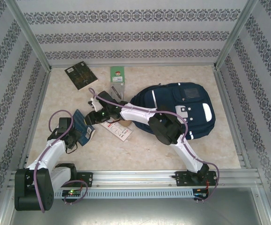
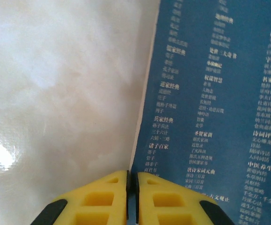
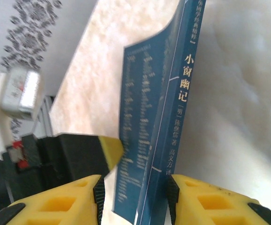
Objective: Pack the student bag
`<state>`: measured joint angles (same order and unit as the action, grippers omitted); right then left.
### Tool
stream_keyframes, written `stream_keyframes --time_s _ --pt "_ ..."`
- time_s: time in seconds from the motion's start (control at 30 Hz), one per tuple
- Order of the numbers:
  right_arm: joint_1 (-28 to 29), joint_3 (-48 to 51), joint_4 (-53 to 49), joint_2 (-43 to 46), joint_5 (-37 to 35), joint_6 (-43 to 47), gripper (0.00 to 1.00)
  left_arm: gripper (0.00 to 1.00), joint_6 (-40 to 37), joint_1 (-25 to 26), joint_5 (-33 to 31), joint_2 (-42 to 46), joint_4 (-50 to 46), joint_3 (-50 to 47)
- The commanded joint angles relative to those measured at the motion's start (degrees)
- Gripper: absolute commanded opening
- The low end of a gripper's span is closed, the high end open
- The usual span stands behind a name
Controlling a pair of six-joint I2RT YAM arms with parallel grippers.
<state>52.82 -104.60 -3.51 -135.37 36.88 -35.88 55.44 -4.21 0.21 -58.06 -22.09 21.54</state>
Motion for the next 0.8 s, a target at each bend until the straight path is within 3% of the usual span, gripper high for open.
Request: stream_keyframes --time_s 0.0,0.17,0.4,0.53,0.67,0.77 --pt "4.5 -0.8 5.4 -0.1 5.2 -4.3 0.40 0.13 0.8 0.5 7.7 0.3 0.1 -1.4" --pt "4.3 -5.8 -2.4 -3.8 4.0 -6.1 0.33 0.14 0.8 0.5 7.7 1.5 -0.7 -1.3" --pt "4.1 -4.2 -10.3 -3.0 0.7 -4.0 0.36 0.14 0.7 0.5 7.7 2.3 -1.3 -0.9" --pt "3.9 -1.1 -9.0 -1.2 -0.8 -4.2 0.24 0.14 0.6 0.5 7.7 2.3 -1.5 -0.7" --pt "3.1 1.0 -7.6 1.2 -2.3 -4.2 0.02 0.14 0.4 0.5 7.6 3.0 -2.5 0.0" --pt "2.0 2.4 -6.5 3.1 -2.6 -4.8 0.00 0.18 0.5 0.5 8.1 4.7 -3.9 1.5"
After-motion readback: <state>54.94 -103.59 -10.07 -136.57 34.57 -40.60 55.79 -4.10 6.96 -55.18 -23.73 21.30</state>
